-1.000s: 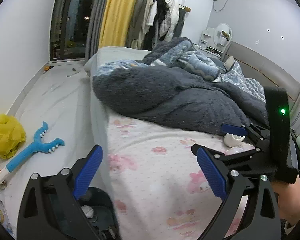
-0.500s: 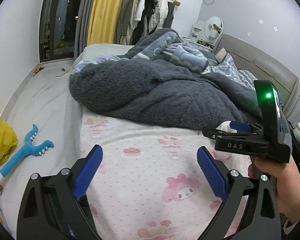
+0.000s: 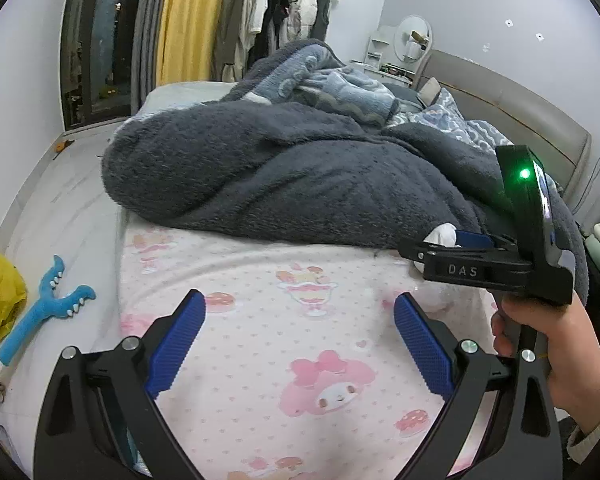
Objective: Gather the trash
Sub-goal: 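Close the right gripper on the white sock while the left gripper grasps the bubble wrap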
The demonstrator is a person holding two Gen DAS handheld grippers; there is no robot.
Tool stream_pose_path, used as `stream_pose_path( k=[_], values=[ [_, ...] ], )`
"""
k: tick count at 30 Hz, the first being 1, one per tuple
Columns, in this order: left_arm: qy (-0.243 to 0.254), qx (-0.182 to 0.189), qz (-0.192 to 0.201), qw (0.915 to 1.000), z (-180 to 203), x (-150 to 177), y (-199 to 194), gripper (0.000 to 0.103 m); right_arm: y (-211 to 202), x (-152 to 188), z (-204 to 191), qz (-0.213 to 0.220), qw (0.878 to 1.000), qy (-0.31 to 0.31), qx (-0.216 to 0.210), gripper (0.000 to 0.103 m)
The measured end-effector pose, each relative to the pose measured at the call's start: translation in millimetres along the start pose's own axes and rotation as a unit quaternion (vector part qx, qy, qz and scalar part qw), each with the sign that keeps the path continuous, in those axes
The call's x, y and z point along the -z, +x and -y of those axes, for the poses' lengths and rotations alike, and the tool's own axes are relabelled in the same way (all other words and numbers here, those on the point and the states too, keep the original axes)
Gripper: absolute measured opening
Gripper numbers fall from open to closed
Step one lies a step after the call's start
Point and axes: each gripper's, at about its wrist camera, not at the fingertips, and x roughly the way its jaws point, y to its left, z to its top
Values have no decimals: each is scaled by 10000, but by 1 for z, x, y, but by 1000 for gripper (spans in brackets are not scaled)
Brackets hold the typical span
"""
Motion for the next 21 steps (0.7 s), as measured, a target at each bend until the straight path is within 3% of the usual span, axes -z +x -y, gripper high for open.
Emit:
stream_pose_path(
  k=[4,6,13,17,21],
  values=[
    [91,81,-58,9999,11,1,7,97,2,-1,11,-1,9999,31,-136,95],
    [132,114,-88,9998,17,1,11,97,2,-1,16,-11,9999,4,-119,83],
    [213,292,-125,9993,39,0,22,97,7,6,34,-103,9999,-99,26,67],
    [280,385,-143,9988,51,0,29,97,12,10,51,-205,9998,47,41,50],
    [302,454,-179,9983,61,1,36,97,17,14,71,-332,9988,291,-195,39]
  ],
)
